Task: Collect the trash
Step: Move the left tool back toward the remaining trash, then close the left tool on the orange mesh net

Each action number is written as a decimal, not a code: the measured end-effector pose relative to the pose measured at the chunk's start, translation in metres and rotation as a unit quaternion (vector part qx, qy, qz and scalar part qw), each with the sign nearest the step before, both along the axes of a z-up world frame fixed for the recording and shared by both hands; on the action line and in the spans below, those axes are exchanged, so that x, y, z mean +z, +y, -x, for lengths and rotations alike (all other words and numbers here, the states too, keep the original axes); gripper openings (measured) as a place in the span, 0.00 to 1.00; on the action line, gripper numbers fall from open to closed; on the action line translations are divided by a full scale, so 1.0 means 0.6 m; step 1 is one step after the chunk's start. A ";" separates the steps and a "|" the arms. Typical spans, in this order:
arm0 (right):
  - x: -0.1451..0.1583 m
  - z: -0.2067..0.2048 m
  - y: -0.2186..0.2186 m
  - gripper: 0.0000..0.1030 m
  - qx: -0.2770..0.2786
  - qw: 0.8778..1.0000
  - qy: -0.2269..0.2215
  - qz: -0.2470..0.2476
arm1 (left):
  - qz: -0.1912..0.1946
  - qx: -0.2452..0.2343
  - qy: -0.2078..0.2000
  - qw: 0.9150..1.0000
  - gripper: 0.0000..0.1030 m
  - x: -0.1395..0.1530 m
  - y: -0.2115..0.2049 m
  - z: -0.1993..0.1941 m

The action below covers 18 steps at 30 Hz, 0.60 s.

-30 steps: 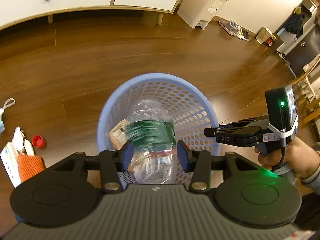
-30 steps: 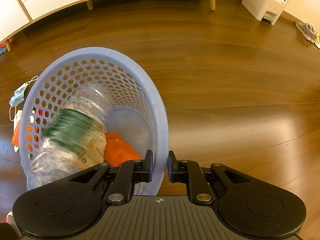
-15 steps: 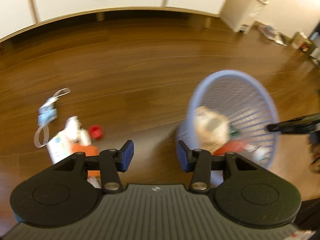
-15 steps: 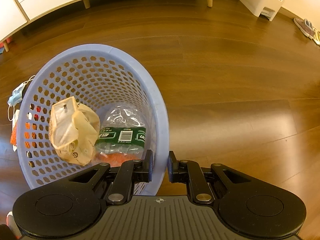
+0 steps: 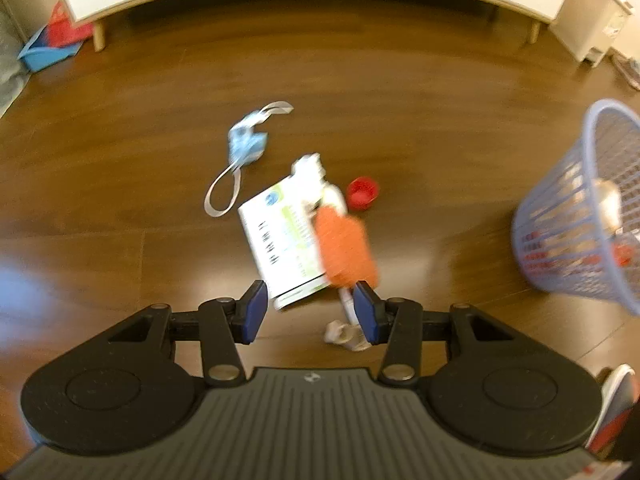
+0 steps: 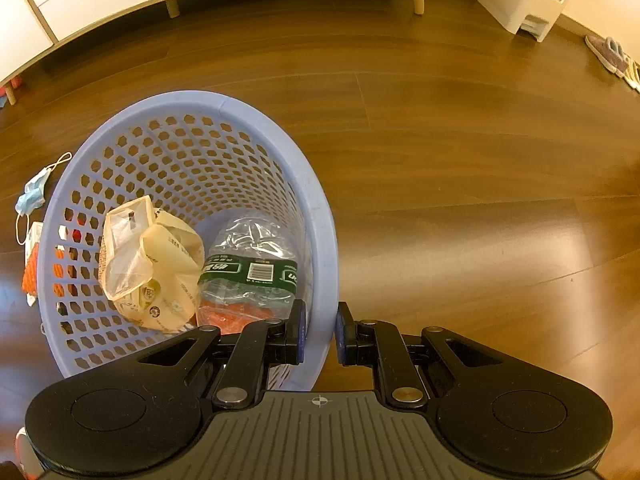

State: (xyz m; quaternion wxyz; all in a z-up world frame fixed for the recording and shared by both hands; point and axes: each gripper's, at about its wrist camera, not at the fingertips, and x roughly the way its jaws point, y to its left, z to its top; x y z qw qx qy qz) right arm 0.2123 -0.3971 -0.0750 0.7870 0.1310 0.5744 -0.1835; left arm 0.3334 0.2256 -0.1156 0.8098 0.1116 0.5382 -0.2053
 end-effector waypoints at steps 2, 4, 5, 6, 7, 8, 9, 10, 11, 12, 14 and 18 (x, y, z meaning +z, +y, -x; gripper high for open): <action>0.002 0.001 -0.003 0.11 -0.001 1.000 0.001 -0.001 | -0.009 0.000 0.002 1.000 0.40 -0.023 0.012 -0.001; 0.003 0.001 -0.003 0.11 -0.001 1.000 0.001 -0.002 | -0.011 -0.006 0.004 1.000 0.40 -0.039 0.014 -0.003; 0.004 0.001 -0.005 0.11 -0.003 1.000 0.002 -0.002 | -0.008 -0.009 0.005 1.000 0.40 -0.045 0.013 -0.006; 0.003 0.002 -0.006 0.11 -0.005 1.000 0.002 -0.003 | -0.005 -0.010 0.006 1.000 0.40 -0.051 0.012 -0.008; 0.003 0.001 -0.007 0.11 -0.006 1.000 0.003 -0.005 | 0.000 -0.011 0.008 1.000 0.40 -0.056 0.008 -0.011; 0.003 0.001 -0.009 0.11 -0.009 1.000 0.003 -0.006 | 0.009 -0.013 0.009 1.000 0.41 -0.061 0.004 -0.015; 0.002 0.001 -0.010 0.11 -0.011 1.000 0.004 -0.007 | 0.014 -0.012 0.007 1.000 0.42 -0.067 -0.002 -0.019; 0.002 0.001 -0.008 0.11 -0.013 1.000 0.004 -0.008 | 0.015 -0.008 0.003 1.000 0.45 -0.071 -0.008 -0.022; 0.003 0.001 -0.007 0.11 -0.013 1.000 0.004 -0.008 | 0.016 -0.005 0.003 1.000 0.46 -0.078 -0.015 -0.027; 0.003 0.002 -0.006 0.11 -0.014 1.000 0.004 -0.009 | 0.016 -0.004 0.005 1.000 0.46 -0.084 -0.022 -0.032; 0.003 0.001 -0.004 0.11 -0.014 1.000 0.003 -0.009 | 0.010 -0.005 0.012 1.000 0.46 -0.099 -0.036 -0.041; 0.004 0.001 -0.004 0.11 -0.016 1.000 0.003 -0.014 | -0.006 -0.017 0.018 1.000 0.43 -0.127 -0.063 -0.048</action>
